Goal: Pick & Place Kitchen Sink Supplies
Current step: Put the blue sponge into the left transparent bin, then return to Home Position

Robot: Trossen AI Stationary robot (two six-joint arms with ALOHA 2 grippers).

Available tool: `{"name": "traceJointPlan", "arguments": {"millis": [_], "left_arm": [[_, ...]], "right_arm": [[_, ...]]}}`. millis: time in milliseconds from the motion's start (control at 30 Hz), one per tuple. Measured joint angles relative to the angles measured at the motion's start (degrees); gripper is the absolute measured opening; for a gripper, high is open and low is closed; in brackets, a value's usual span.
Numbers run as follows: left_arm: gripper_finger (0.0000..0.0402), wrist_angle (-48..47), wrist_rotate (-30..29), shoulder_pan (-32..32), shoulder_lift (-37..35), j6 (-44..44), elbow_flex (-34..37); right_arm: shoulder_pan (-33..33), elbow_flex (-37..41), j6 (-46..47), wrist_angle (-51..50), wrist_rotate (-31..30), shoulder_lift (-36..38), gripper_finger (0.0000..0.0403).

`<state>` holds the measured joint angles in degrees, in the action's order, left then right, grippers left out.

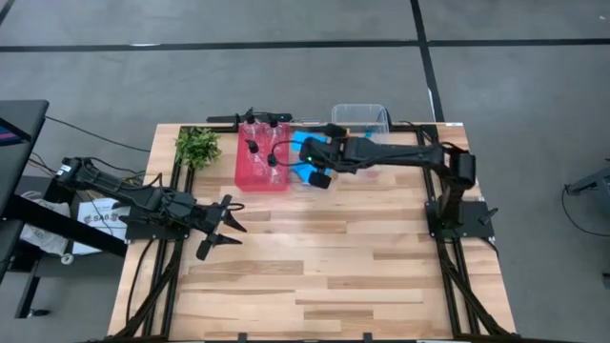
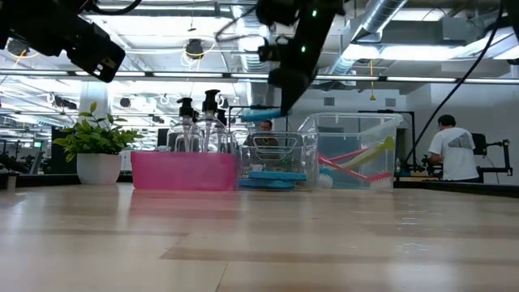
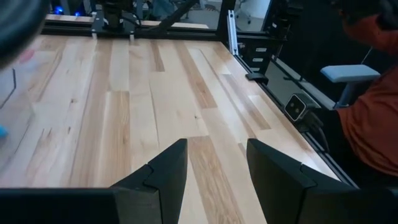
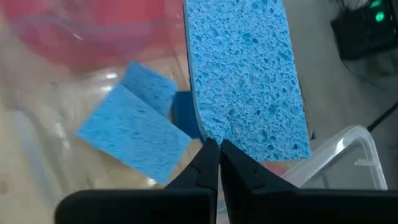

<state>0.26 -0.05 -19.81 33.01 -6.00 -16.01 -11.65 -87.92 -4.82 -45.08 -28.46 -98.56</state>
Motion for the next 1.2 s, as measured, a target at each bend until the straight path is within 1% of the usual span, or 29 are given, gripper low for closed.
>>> {"name": "traceJointPlan", "arguments": {"millis": [200,333,500,700,900,1067,1200], "left_arm": [[0.0168,0.3,-0.4,0.0,0.0,0.0,0.0],[0.0168,0.3,-0.4,0.0,0.0,0.0,0.0],[0.0168,0.3,-0.4,0.0,0.0,0.0,0.0],[0.0168,0.3,-0.4,0.0,0.0,0.0,0.0],[0.0168,0.3,-0.4,0.0,0.0,0.0,0.0],[0.0168,0.3,-0.4,0.0,0.0,0.0,0.0],[0.0168,0.3,-0.4,0.0,0.0,0.0,0.0]], "right_arm": [[-3.5,0.0,0.0,0.3,0.2,-3.9,0.0],[-4.2,0.0,0.0,0.9,0.2,-5.3,0.0003],[-4.1,0.0,0.1,1.0,0.1,-5.7,0.0021],[-4.1,0.0,1.7,1.0,0.1,-5.7,0.0056],[-3.7,0.0,1.3,0.9,0.1,-5.7,0.01],[-3.4,0.0,-0.5,0.9,0.0,-5.7,0.014],[-2.4,0.0,-2.4,0.7,-0.4,-5.3,0.0162]]}}
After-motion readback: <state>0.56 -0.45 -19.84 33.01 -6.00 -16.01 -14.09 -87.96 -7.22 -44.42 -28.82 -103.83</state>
